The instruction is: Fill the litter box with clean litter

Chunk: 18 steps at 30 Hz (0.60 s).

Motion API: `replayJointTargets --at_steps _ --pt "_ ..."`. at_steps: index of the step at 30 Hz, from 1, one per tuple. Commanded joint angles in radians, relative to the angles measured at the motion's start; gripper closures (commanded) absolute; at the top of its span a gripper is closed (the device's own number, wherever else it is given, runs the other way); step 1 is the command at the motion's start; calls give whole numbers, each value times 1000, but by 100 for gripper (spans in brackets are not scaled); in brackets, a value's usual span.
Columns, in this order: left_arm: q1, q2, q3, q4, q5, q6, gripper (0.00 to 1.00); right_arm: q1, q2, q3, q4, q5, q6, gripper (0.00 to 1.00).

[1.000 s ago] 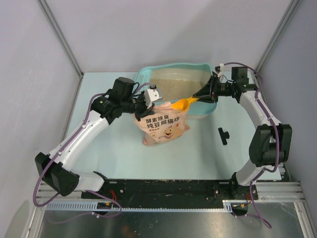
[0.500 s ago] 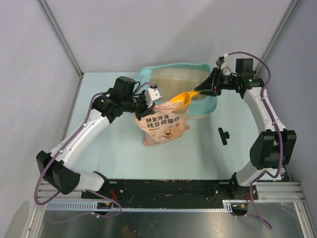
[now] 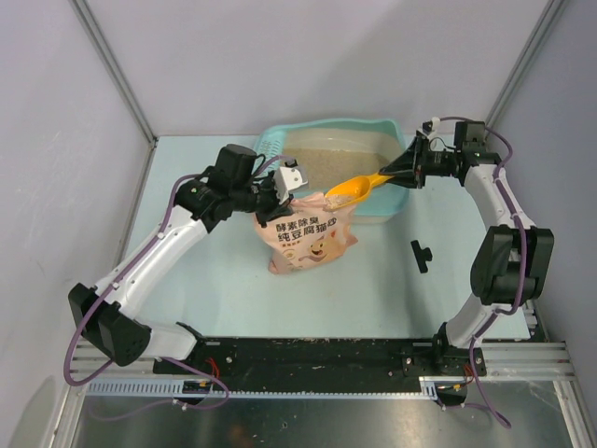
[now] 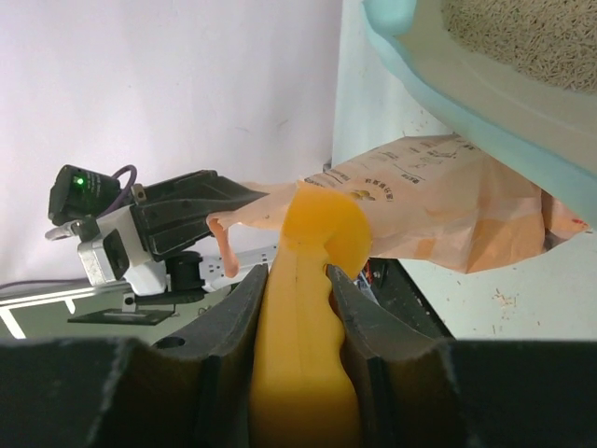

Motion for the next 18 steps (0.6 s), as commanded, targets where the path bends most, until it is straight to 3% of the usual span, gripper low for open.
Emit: replayJointTargets --at_steps 1,9,18 --pt "0 -42 96 126 17 12 100 -17 12 -5 26 -53 2 100" --pt "0 -40 93 126 5 21 100 -26 27 -5 49 -93 14 100" --pt "1 -25 86 127 -15 35 100 -32 58 1 318 -145 259 100"
